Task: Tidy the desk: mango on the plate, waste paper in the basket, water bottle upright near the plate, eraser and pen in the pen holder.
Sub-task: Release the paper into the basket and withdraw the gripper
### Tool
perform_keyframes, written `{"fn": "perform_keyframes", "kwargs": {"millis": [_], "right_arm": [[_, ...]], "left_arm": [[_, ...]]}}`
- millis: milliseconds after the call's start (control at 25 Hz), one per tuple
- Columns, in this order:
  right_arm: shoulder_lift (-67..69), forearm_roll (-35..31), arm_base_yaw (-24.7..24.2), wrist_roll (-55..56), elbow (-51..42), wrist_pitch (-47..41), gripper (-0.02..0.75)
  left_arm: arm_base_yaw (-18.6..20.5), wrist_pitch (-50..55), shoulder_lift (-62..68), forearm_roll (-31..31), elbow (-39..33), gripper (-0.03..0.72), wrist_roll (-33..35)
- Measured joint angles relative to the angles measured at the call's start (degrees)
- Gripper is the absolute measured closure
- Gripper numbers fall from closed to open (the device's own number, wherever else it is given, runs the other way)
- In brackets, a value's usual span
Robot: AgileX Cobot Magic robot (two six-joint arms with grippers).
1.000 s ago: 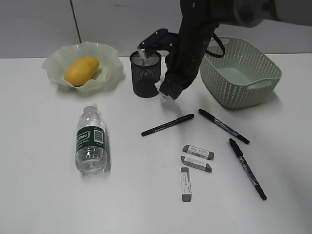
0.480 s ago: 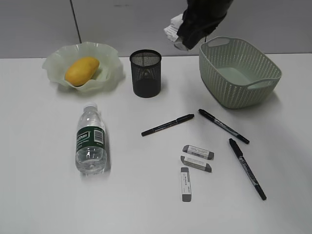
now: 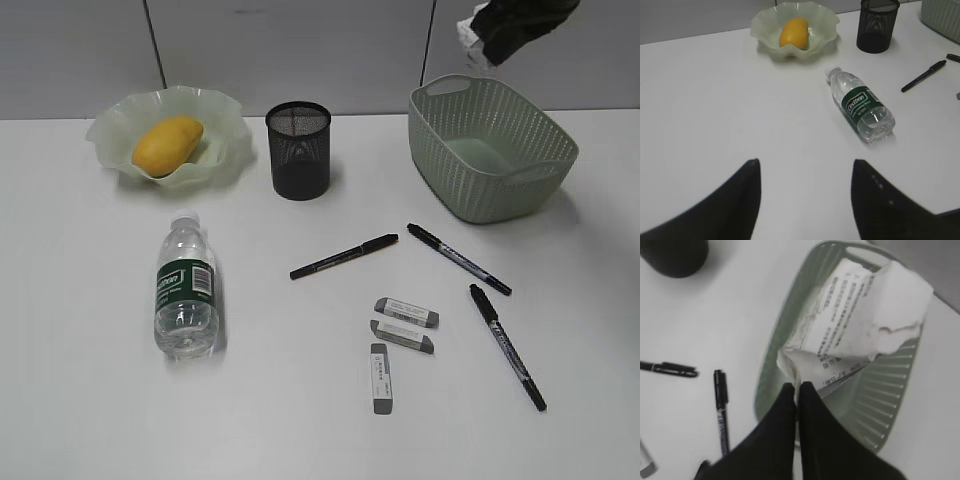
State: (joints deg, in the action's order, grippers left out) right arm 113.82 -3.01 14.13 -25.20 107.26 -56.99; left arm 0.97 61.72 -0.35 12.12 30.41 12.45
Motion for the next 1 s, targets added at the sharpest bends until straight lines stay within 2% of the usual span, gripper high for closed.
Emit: {"fn": "perform_keyframes", "kwargs": {"millis": [280, 640, 760, 880, 1000], "right_arm": [[1.9, -0.1, -1.3, 1.0, 0.0, 9.7, 0.724], [9.9, 1.1, -1.3, 6.6, 0.0, 10.8, 0.713], [11.4, 2.5, -1.3, 9.8, 0.0, 10.8, 0.617], [11.8, 3.0, -1.3, 11.6, 0.0, 10.7, 0.417], [11.8, 3.0, -1.3, 12.7, 0.0, 10.3, 0.267]], "left_arm": [[0.0, 0.0, 0.0, 0.0, 0.0, 0.251, 0.0], [0.0, 0.0, 0.0, 0.0, 0.0, 0.251, 0.0], [0.0, 0.0, 0.0, 0.0, 0.0, 0.251, 0.0], [0.0, 0.0, 0.0, 0.0, 0.0, 0.251, 0.0], [0.0, 0.0, 0.0, 0.0, 0.0, 0.251, 0.0]]}}
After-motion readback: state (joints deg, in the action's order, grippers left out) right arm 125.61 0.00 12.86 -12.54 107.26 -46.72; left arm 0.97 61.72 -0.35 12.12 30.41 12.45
